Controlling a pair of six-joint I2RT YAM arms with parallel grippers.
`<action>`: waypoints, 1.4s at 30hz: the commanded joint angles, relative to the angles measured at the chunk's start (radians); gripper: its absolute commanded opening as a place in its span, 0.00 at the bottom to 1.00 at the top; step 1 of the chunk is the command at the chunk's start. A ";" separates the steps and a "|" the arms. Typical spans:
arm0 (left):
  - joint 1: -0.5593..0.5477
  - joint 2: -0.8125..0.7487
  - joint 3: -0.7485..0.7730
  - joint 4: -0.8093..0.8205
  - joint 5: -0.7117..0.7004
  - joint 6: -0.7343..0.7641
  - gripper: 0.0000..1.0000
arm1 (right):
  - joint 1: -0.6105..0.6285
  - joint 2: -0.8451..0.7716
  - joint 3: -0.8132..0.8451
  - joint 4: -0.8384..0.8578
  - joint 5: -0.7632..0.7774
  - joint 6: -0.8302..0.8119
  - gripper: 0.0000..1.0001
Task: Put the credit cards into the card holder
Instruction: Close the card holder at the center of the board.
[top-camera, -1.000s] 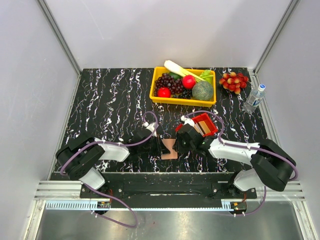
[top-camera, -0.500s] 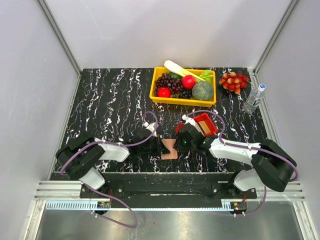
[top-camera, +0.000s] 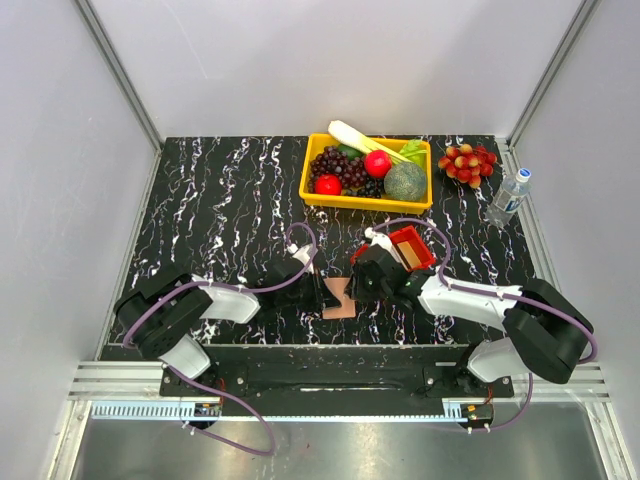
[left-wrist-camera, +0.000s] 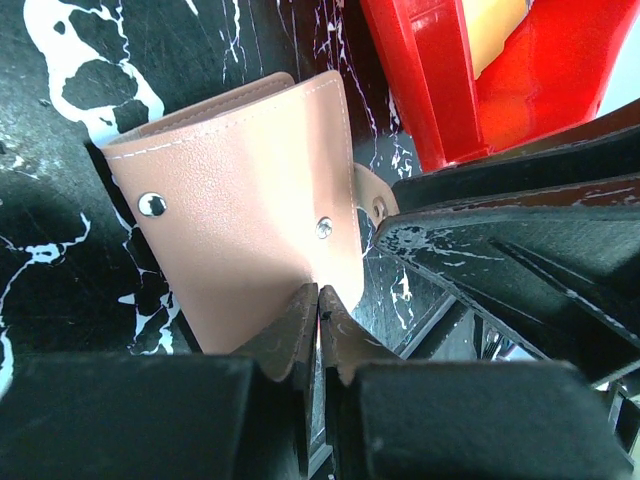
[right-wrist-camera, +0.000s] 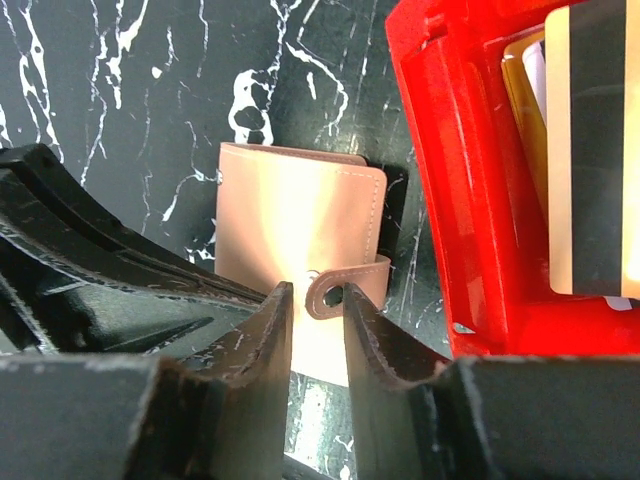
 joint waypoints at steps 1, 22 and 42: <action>-0.004 0.021 -0.001 0.031 -0.004 0.002 0.08 | -0.008 -0.015 0.065 -0.016 0.036 -0.016 0.33; -0.004 0.032 0.014 0.031 0.005 0.007 0.06 | 0.017 0.041 0.205 -0.257 0.106 -0.083 0.35; -0.003 0.039 0.010 0.048 0.008 0.004 0.06 | 0.040 0.068 0.223 -0.286 0.116 -0.088 0.20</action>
